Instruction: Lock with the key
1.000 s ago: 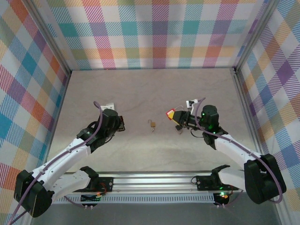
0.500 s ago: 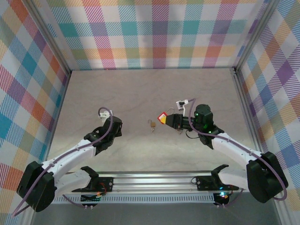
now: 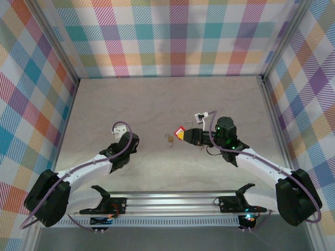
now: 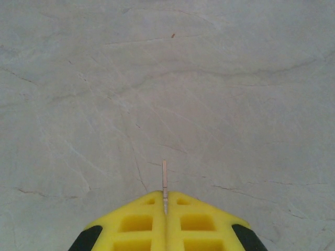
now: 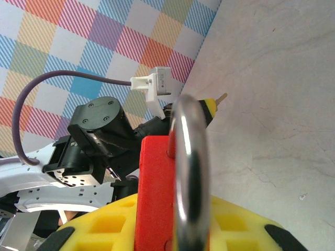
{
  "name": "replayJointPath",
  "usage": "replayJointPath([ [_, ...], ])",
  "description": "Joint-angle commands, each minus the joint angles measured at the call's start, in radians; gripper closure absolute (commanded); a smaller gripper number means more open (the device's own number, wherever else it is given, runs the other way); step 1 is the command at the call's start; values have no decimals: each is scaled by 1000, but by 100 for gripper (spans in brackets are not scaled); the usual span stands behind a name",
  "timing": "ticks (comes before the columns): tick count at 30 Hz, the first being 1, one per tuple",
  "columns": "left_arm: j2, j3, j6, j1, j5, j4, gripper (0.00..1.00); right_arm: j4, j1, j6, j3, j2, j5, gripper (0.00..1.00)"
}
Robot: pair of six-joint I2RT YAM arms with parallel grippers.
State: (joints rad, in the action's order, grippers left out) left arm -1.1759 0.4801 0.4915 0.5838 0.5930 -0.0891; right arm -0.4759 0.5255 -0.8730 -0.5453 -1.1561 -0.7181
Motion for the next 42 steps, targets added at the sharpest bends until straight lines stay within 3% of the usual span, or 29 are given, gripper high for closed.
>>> replayJointPath([
  [1,-44,-18,40,-2,13,65,100,-39,13,38,-30,-7,-27,100],
  [9,-128,-45,79,1,27,153,100,-43,26,53,-32,-11,-27,100],
  [23,-209,8,80,73,86,110,100,-43,42,63,-38,-21,-27,100],
  [42,-315,5,145,91,44,150,100,-40,51,71,-39,-17,-22,100],
])
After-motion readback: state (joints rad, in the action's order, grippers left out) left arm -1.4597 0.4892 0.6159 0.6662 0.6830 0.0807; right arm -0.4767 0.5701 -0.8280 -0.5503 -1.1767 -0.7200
